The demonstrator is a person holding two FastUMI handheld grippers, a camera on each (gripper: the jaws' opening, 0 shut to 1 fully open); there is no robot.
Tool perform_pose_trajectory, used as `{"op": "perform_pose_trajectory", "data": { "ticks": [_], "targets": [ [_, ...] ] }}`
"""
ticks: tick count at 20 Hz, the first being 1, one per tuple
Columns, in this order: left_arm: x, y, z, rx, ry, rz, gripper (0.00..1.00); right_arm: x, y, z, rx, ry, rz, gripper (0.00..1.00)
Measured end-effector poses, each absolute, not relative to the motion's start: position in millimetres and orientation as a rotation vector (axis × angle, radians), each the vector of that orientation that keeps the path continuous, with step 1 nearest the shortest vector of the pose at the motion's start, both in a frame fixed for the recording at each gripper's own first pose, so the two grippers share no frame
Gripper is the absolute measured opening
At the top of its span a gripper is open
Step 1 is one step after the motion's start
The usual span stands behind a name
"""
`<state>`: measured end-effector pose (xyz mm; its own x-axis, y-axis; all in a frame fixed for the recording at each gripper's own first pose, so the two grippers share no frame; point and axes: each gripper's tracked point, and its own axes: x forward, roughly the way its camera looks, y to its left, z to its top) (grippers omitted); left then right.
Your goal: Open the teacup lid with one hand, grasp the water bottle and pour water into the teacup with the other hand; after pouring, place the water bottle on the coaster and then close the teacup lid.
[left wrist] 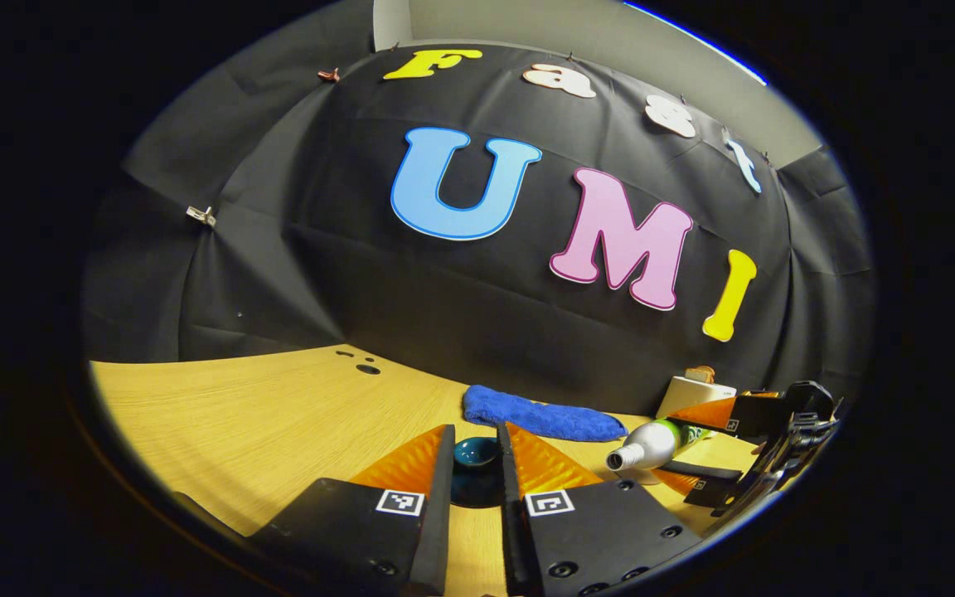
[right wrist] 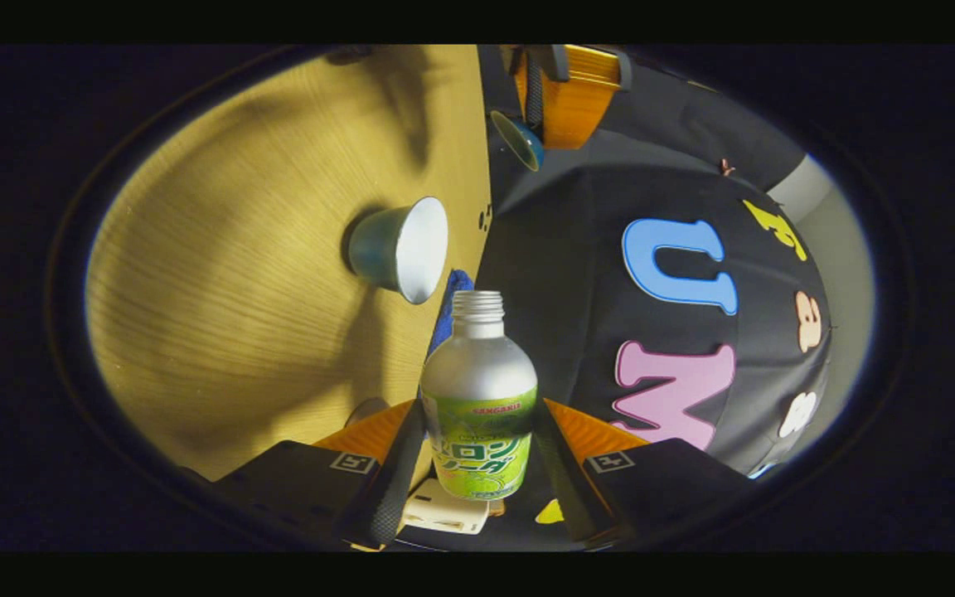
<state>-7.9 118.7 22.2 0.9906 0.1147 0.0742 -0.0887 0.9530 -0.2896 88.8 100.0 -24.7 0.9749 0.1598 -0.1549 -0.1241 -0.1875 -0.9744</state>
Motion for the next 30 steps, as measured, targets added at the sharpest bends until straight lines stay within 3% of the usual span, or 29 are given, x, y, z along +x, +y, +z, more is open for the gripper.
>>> {"op": "perform_pose_trajectory", "data": {
  "ticks": [19,30],
  "targets": [
    [-5.4,119.6,20.9,-0.293,-0.085,0.105,0.3,92.0,108.8,-23.2,-1.946,-0.062,0.284,0.76],
    [-5.7,121.3,22.5,-0.297,-0.086,0.108,0.3,85.9,118.2,-12.2,-2.07,-0.19,0.248,0.76]
  ]
}}
